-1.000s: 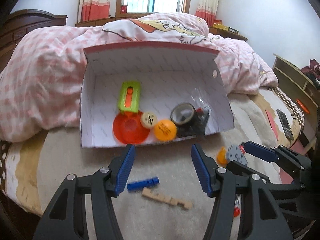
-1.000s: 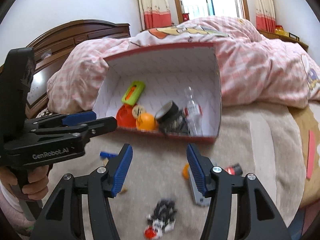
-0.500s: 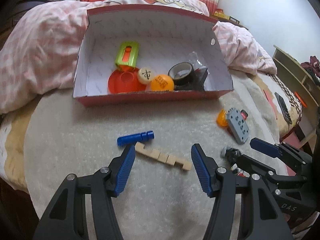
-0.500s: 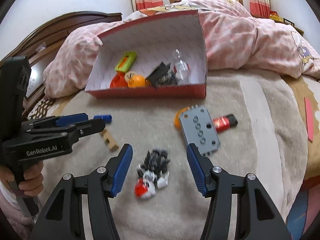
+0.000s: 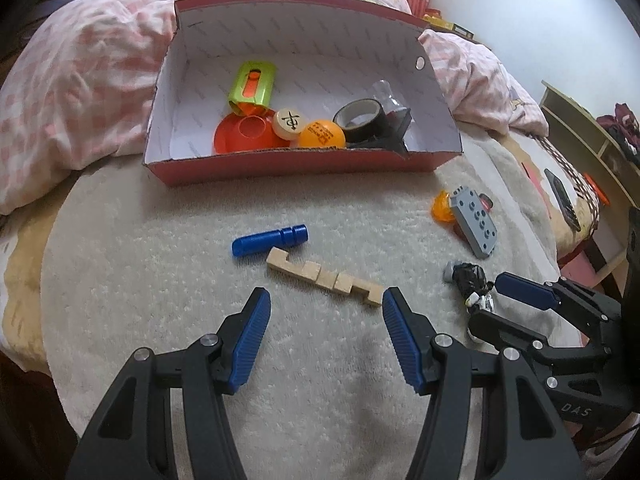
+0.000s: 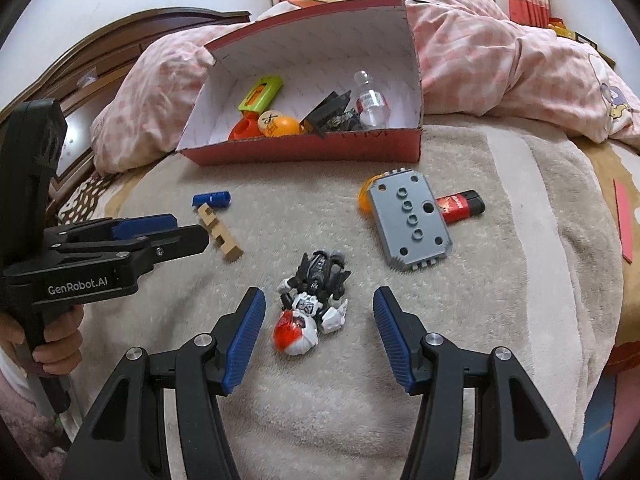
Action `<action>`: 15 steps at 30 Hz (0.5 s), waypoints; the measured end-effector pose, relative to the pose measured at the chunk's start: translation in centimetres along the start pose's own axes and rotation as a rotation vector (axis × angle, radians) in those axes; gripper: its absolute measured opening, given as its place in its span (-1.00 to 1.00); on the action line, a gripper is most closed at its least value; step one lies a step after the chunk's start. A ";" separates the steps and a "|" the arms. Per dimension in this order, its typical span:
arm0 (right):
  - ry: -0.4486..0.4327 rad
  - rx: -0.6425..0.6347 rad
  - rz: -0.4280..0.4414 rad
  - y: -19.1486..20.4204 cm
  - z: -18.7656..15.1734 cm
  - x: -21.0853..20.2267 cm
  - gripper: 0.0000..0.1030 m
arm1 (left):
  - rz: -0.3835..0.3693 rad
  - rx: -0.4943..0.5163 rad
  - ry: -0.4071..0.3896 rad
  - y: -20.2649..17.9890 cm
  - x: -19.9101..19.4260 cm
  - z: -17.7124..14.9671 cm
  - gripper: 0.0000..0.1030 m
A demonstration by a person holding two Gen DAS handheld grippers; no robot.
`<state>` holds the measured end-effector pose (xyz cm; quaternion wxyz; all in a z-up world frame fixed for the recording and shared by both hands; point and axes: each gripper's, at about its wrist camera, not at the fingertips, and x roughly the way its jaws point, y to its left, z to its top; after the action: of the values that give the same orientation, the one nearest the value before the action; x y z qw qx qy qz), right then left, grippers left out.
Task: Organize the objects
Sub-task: 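Grasp the tan wooden zigzag block with the left gripper while the right grasps the robot figure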
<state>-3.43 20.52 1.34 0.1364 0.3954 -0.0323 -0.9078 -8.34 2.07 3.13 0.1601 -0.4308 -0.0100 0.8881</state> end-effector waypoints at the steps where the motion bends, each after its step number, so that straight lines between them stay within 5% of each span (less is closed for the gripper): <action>1: 0.001 -0.002 0.000 0.1 0.0 0.1 0.12 | -0.002 0.000 0.003 0.0 0.1 0.0 0.14; 15: 0.012 -0.009 -0.007 0.6 -0.2 1.1 0.12 | -0.024 -0.077 0.051 0.3 2.5 1.6 0.22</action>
<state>-3.88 19.65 0.48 0.1351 0.4004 -0.0259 -0.9060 -11.05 2.75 2.21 0.1544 -0.4588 -0.0452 0.8739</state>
